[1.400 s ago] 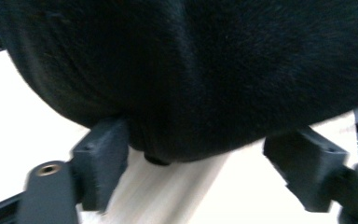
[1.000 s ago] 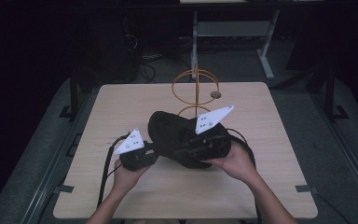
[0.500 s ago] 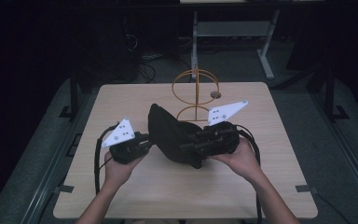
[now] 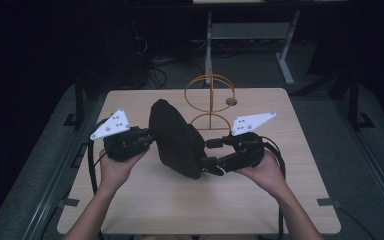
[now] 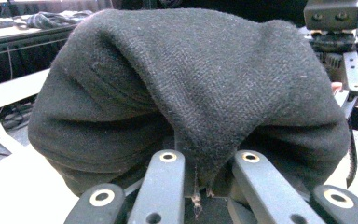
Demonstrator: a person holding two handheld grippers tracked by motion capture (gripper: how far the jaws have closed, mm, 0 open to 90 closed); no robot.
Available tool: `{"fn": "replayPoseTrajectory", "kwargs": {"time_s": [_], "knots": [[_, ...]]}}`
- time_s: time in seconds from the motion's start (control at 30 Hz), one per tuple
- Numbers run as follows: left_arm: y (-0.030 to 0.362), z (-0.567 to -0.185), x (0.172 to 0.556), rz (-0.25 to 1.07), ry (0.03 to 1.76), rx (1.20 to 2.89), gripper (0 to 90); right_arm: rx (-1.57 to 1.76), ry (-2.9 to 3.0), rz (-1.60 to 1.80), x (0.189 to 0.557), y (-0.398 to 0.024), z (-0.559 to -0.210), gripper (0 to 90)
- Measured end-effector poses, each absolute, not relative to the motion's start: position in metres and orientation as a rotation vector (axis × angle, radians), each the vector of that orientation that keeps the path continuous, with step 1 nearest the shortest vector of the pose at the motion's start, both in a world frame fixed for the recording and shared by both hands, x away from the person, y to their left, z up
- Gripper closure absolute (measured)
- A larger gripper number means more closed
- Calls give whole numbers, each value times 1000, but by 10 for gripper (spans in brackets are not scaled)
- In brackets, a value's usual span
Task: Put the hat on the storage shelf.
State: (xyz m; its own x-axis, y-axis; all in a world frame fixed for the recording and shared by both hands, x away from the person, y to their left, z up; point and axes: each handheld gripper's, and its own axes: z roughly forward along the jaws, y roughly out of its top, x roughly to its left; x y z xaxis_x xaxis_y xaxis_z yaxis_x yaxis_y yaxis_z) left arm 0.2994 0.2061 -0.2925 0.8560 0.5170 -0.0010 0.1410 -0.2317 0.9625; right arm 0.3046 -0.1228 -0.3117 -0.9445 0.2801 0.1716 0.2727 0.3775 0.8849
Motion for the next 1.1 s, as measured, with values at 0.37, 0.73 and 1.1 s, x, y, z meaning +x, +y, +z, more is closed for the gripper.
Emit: {"fn": "replayPoseTrajectory", "kwargs": {"time_s": [0.37,0.73,1.1], "knots": [[212,-294,306,403,535,1865,853,642,2556,1588,302,-152,-331,350],[218,-294,314,397,571,1877,853,803,2536,1479,302,-183,-368,330],[221,-291,322,399,593,1880,853,927,2519,1424,301,-210,-397,291]]}}
